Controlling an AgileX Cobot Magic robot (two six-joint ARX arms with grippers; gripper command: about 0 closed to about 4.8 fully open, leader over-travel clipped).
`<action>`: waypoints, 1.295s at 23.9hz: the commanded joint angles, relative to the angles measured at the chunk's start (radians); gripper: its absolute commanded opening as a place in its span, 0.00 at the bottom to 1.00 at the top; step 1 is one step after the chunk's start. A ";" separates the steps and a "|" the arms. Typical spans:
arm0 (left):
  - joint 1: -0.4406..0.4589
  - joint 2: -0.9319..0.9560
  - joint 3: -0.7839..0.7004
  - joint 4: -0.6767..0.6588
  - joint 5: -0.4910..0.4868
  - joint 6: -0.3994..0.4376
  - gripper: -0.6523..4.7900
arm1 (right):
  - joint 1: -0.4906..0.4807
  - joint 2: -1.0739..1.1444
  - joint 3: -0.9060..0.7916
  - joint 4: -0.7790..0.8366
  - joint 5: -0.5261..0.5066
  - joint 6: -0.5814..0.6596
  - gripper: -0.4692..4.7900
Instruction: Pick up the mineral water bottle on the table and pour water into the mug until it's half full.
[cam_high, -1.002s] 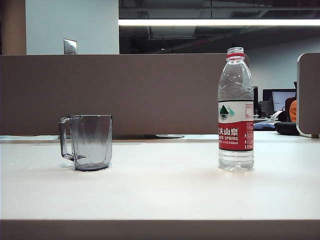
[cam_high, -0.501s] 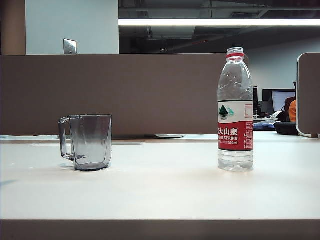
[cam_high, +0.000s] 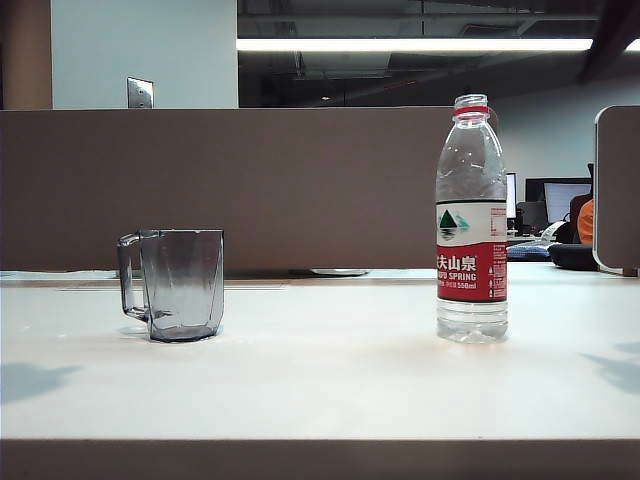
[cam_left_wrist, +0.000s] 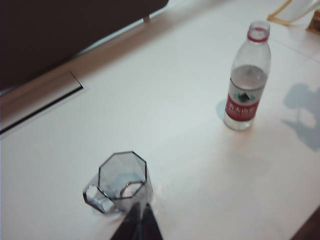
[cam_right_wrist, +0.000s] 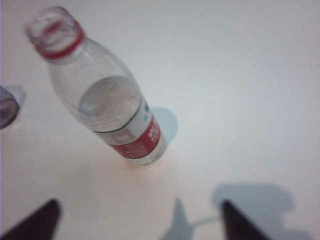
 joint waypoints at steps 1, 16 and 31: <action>0.000 -0.002 0.007 0.081 0.000 0.000 0.12 | 0.002 0.048 -0.060 0.142 -0.055 0.000 1.00; 0.004 0.007 0.007 0.191 -0.171 0.061 0.11 | 0.128 0.391 -0.398 1.017 -0.085 -0.029 1.00; 0.004 0.007 0.007 0.166 -0.175 0.064 0.11 | 0.134 0.618 -0.390 1.324 -0.061 -0.025 1.00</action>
